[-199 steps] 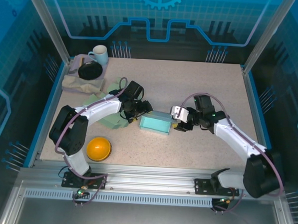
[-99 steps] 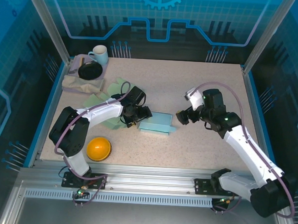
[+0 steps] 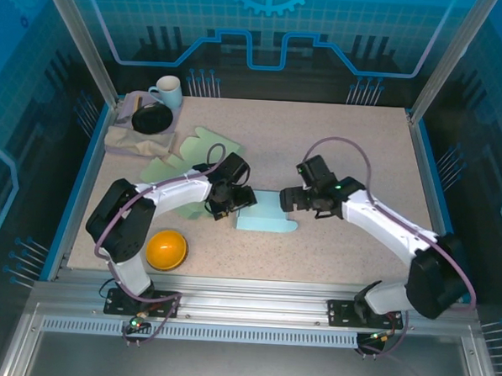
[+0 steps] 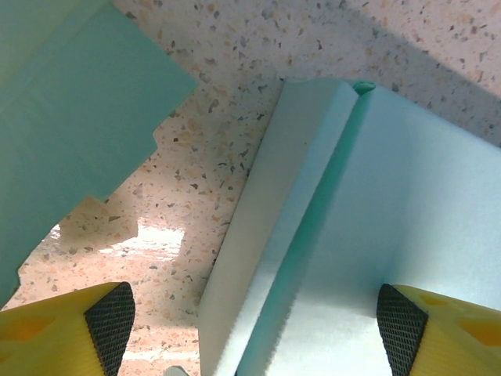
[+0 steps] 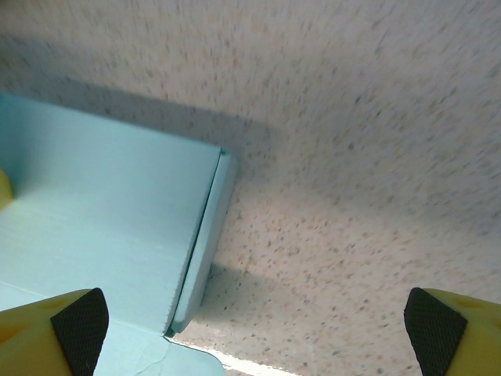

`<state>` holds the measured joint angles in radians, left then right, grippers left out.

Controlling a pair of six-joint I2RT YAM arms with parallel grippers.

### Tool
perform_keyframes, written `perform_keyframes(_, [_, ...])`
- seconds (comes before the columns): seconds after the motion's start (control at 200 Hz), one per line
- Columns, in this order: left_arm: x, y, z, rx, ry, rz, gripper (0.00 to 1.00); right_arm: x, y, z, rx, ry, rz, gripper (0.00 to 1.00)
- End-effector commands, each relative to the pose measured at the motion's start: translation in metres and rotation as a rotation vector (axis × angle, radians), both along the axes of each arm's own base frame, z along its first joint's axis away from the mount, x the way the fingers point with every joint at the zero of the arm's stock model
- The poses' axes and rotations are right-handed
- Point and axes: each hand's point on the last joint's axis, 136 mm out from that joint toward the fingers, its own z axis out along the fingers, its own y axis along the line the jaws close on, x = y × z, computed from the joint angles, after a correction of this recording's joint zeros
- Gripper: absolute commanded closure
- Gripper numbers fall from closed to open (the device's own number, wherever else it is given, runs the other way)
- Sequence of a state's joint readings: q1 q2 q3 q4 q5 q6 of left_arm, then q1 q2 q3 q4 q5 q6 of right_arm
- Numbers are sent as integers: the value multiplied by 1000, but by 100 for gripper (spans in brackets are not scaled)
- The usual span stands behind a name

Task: Fold the paper box

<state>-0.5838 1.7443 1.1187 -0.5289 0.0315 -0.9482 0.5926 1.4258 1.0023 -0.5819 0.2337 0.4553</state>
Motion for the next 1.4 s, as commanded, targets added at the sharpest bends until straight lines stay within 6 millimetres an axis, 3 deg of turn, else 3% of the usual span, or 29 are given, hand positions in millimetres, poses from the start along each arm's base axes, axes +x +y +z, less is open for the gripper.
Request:
perform_keyframes(0.0, [-7,10,-16,60,32,22,16,4,5,-14,-38,16,-59,0])
perform_keyframes(0.12, [-5,10,-18,70,33,19,16,4,9,-32,-61,52,-51,0])
perform_keyframes(0.3, [-3,7,-18,81,45,2,16,5,10,-39,-68,45,-42,0])
perform_keyframes(0.73, [5,2,13,46,-1,9,14,-11,14,-68,-75,79,-16,0])
perform_keyframes(1.08, [2,-5,38,-10,22,89,2,-11,16,-72,-70,69,-13,0])
perform_keyframes(1.396, [-12,-19,25,-23,112,160,2,-9,20,-72,-45,61,-4,0])
